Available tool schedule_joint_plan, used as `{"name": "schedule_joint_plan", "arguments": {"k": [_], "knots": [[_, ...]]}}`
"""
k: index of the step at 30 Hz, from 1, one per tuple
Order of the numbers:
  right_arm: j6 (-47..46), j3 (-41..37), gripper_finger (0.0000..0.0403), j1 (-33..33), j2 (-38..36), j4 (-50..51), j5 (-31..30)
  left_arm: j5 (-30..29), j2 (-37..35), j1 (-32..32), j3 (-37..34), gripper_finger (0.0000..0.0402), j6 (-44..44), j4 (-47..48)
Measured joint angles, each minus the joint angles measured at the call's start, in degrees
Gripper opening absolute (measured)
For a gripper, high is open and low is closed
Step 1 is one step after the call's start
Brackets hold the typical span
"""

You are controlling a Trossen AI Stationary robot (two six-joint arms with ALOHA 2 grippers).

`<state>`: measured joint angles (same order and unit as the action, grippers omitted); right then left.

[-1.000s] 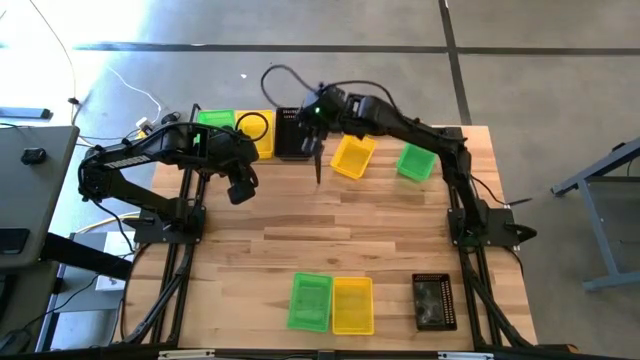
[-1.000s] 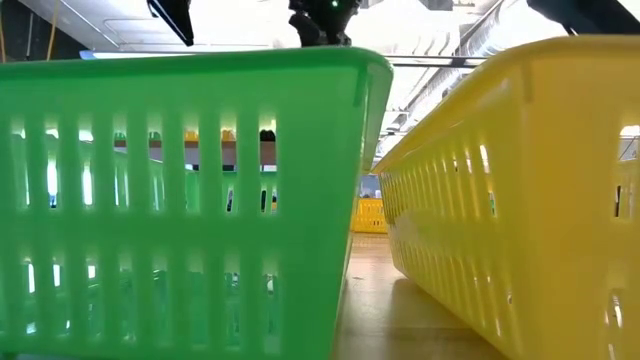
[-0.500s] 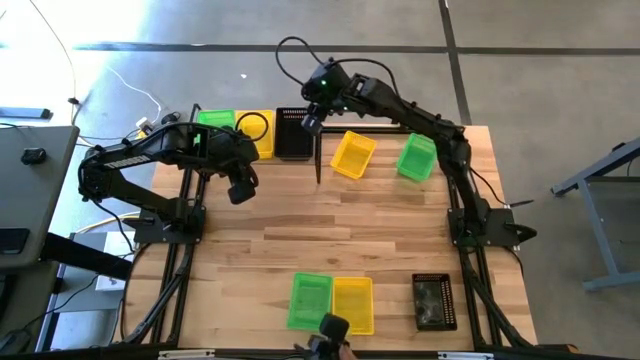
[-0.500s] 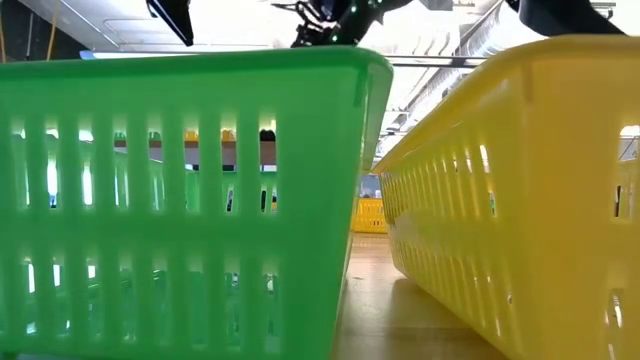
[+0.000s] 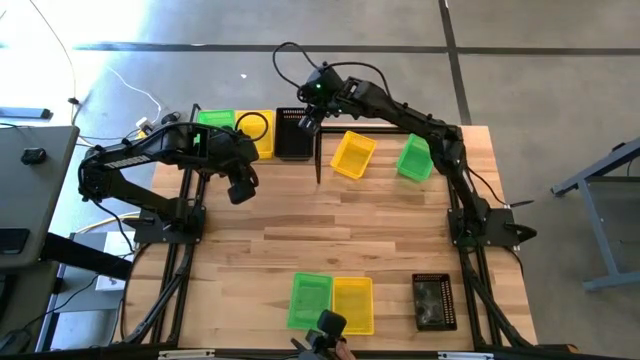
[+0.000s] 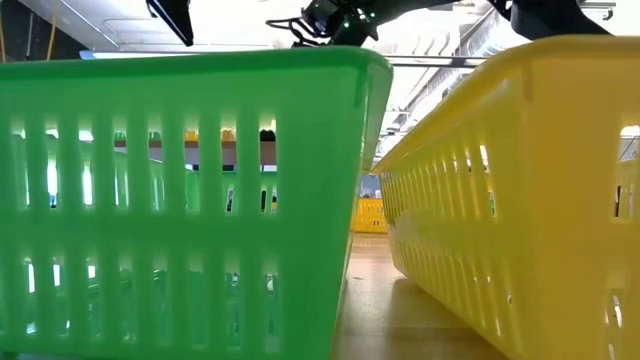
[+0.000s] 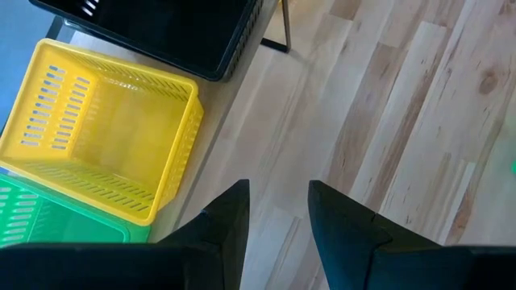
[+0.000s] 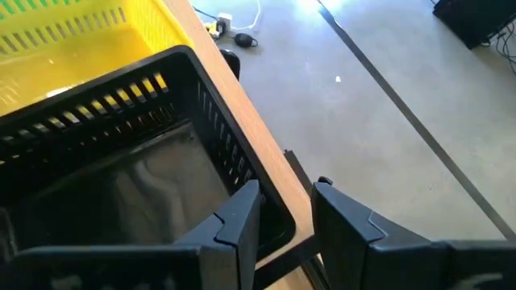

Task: Stack baskets on shelf by color
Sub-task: Stack the top black bin on top of the black bin on the shelf, then stack the bottom green bin on top of the green bin on the shelf

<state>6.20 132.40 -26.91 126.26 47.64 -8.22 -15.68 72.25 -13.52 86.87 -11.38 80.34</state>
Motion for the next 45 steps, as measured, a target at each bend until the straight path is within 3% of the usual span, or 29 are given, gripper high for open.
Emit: {"name": "schedule_joint_plan", "arguments": {"k": [34,45], "knots": [[-1.2,1.8,0.0099,0.9,1.5,-2.0,-3.5,-1.7,0.0,0.0,0.0,0.0117,1.1,0.0],[-4.7,1.8,0.0099,3.6,-3.1,9.3,-1.7,-1.6,0.0,0.4,-0.4,0.0117,2.1,0.6]]}}
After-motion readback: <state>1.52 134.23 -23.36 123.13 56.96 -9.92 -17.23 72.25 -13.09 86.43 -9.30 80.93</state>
